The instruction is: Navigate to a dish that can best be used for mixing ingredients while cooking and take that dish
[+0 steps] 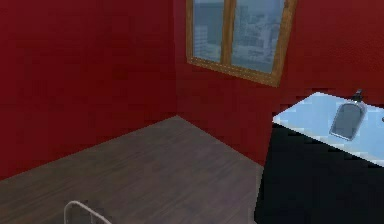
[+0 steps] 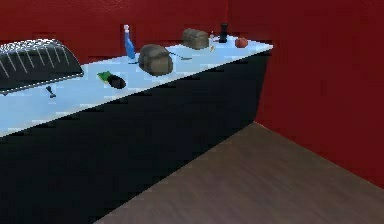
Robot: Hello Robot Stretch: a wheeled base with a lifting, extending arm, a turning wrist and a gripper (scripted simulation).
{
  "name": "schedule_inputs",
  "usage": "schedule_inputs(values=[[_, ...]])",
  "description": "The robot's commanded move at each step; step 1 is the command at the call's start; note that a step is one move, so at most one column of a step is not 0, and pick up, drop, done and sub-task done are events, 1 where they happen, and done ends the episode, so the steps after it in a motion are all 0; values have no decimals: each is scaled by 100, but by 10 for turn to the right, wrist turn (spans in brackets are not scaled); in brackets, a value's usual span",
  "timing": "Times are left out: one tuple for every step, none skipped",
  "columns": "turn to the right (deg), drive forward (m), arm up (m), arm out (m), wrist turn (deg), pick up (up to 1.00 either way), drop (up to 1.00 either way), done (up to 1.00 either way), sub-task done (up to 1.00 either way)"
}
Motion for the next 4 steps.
schedule_inputs(values=[[-450,0,0,0,0,0,0,0,0],[-420,0,0,0,0,0,0,0,0],[-450,0,0,0,0,0,0,0,0],[-90,0,0,0,0,0,0,0,0]])
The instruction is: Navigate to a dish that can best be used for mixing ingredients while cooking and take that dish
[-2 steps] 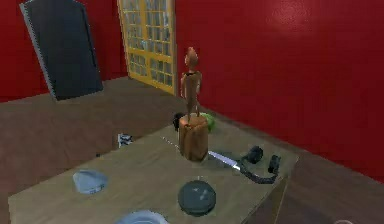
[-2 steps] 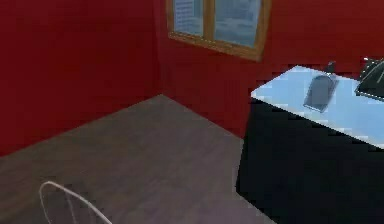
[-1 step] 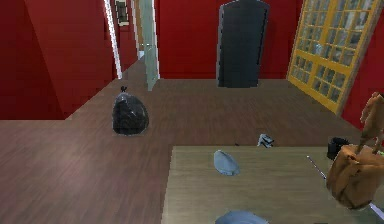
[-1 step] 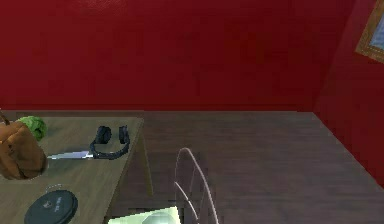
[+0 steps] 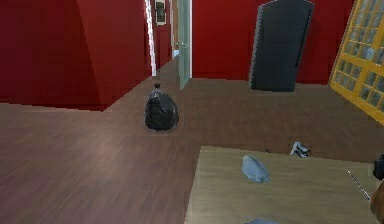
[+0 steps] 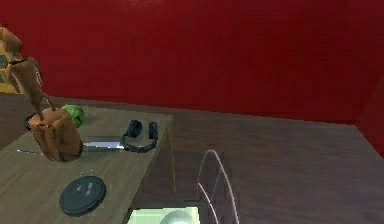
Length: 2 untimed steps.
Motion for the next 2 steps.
schedule_inputs(values=[[0,0,50,0,0,0,0,0,0],[0,0,0,12,0,0,0,0,0]])
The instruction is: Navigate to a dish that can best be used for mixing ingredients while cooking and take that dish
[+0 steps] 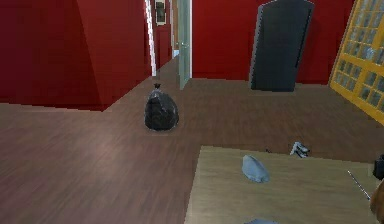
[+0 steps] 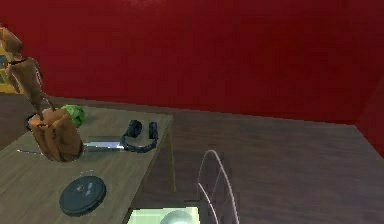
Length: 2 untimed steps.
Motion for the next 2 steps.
schedule_inputs(values=[[0,0,0,0,450,0,0,0,0],[0,0,0,0,450,0,0,0,0]])
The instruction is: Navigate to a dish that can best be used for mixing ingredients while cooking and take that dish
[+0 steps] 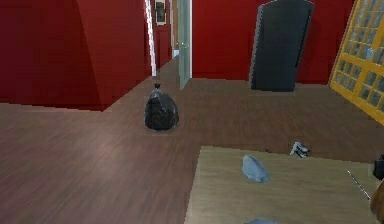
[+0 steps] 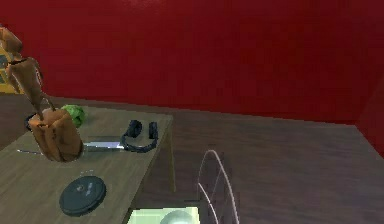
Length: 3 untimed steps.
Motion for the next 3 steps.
schedule_inputs(values=[[0,0,0,0,450,0,0,0,0],[0,0,0,2,0,0,0,0,0],[0,0,0,0,270,0,0,0,0]])
